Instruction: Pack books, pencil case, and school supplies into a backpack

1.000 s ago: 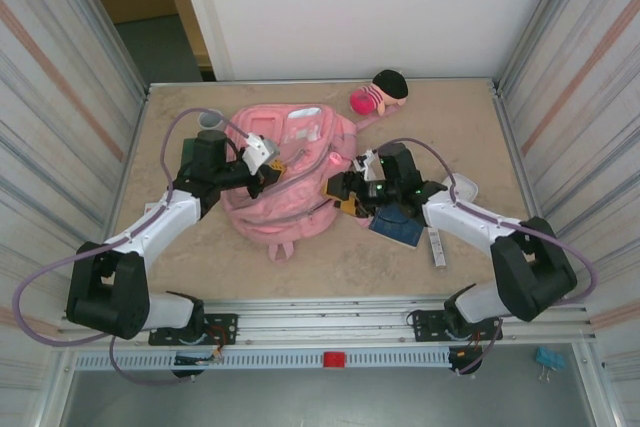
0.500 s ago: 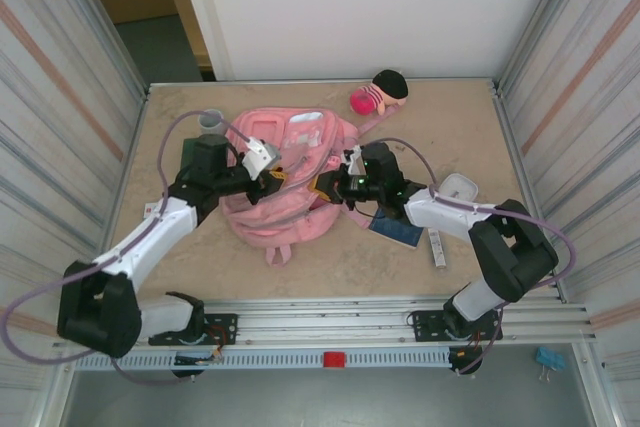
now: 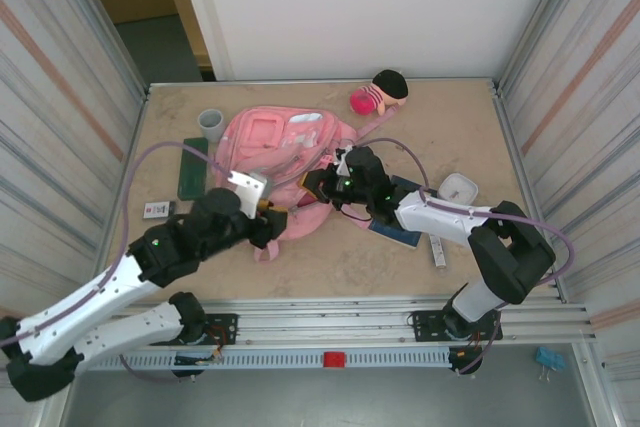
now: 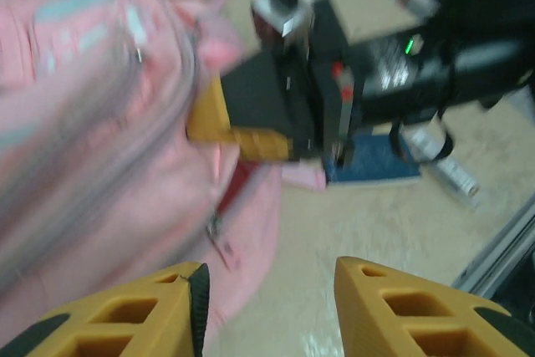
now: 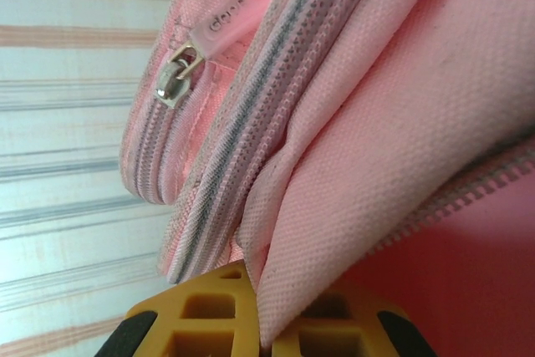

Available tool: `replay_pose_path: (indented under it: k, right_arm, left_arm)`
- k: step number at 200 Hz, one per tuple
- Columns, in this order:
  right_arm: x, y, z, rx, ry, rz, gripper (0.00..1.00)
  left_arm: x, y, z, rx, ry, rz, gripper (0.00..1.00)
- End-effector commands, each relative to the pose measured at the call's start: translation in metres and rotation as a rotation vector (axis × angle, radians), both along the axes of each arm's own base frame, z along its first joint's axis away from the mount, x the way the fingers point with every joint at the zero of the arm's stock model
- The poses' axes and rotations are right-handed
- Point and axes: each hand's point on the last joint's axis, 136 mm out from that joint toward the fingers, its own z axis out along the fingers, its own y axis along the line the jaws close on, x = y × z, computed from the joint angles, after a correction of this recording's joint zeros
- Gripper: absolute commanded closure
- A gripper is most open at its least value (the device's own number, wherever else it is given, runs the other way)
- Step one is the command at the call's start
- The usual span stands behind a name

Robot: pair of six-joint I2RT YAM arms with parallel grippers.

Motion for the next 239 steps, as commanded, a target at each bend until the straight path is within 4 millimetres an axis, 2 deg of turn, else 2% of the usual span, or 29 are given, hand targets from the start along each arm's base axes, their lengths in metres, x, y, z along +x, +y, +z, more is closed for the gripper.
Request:
replay_pose_path:
  k: [1,30,53,143,191,239]
  right_arm:
    - [0.012,0.009,0.042,0.081,-0.09,-0.048,0.98]
    - [0.005,0.016,0.048,0.089,-0.101,-0.03,0.98]
    - [0.0,0.019,0.05,0.08,-0.102,-0.017,0.98]
    - [-0.006,0.023,0.062,0.106,-0.114,0.016,0.98]
    - [-0.01,0.024,0.064,0.11,-0.118,0.027,0.99]
    - [-0.007,0.014,0.055,0.071,-0.114,0.015,0.99]
  left_arm:
    - [0.003,0.021,-0.037,0.089,0.127,0.262,0.55]
    - [0.013,0.011,-0.057,0.113,0.186,0.356,0.52]
    - [0.024,-0.002,-0.058,0.088,0.171,0.377,0.51]
    - [0.047,-0.009,-0.093,0.062,0.254,0.488,0.57]
    - [0.056,-0.013,-0.099,0.053,0.264,0.514,0.7]
    - [0.05,0.004,-0.099,0.086,0.26,0.539,0.97]
